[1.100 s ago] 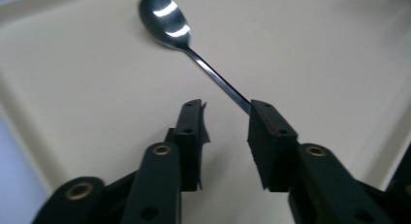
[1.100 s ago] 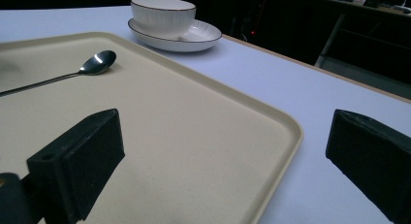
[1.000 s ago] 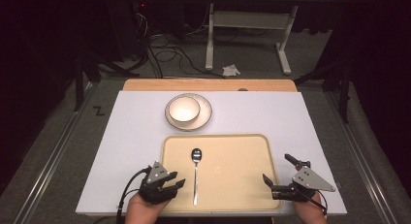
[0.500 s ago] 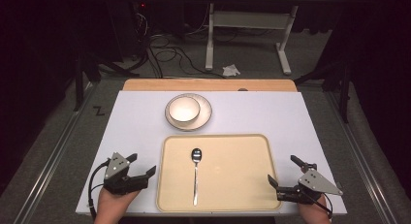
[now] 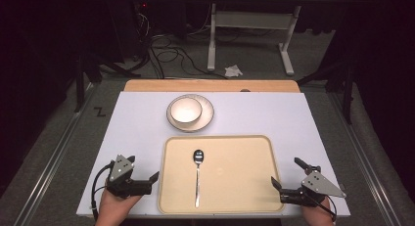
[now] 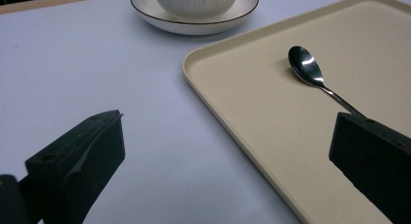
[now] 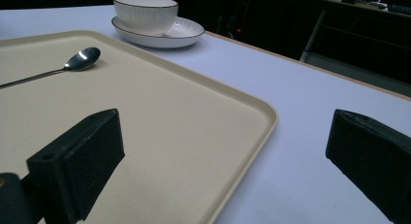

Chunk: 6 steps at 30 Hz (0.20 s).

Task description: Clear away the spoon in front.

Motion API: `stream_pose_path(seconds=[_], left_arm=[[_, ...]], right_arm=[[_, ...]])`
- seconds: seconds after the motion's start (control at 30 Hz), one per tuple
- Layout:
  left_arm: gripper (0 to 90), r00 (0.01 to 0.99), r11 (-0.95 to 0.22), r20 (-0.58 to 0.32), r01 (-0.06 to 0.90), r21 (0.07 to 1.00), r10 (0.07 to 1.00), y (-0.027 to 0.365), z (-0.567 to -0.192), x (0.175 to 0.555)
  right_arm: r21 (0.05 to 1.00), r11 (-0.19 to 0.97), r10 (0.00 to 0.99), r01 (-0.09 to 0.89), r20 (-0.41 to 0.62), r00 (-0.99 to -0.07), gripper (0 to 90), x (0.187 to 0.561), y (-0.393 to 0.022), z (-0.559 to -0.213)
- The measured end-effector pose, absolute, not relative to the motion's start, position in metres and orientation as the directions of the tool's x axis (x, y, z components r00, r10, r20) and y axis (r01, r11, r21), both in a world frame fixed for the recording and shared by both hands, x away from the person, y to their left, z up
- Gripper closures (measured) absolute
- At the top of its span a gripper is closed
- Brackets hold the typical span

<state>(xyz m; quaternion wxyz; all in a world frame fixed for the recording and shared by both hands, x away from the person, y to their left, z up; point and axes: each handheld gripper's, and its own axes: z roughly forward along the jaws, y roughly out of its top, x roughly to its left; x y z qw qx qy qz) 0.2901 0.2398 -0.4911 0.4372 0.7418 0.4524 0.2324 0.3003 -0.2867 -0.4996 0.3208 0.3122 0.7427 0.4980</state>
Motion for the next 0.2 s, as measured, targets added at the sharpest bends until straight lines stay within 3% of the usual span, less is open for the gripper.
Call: stream_pose_path(seconds=[0.2], left_arm=[[0.5, 0.462, -0.174, -0.082, 0.485, 0.857, 0.883, 0.2464, -0.4920, 0.2907]], right_arm=[[0.942, 0.303, 0.786, 0.147, -0.159, -0.598, 0.8, 0.2998, -0.2869, -0.4996]])
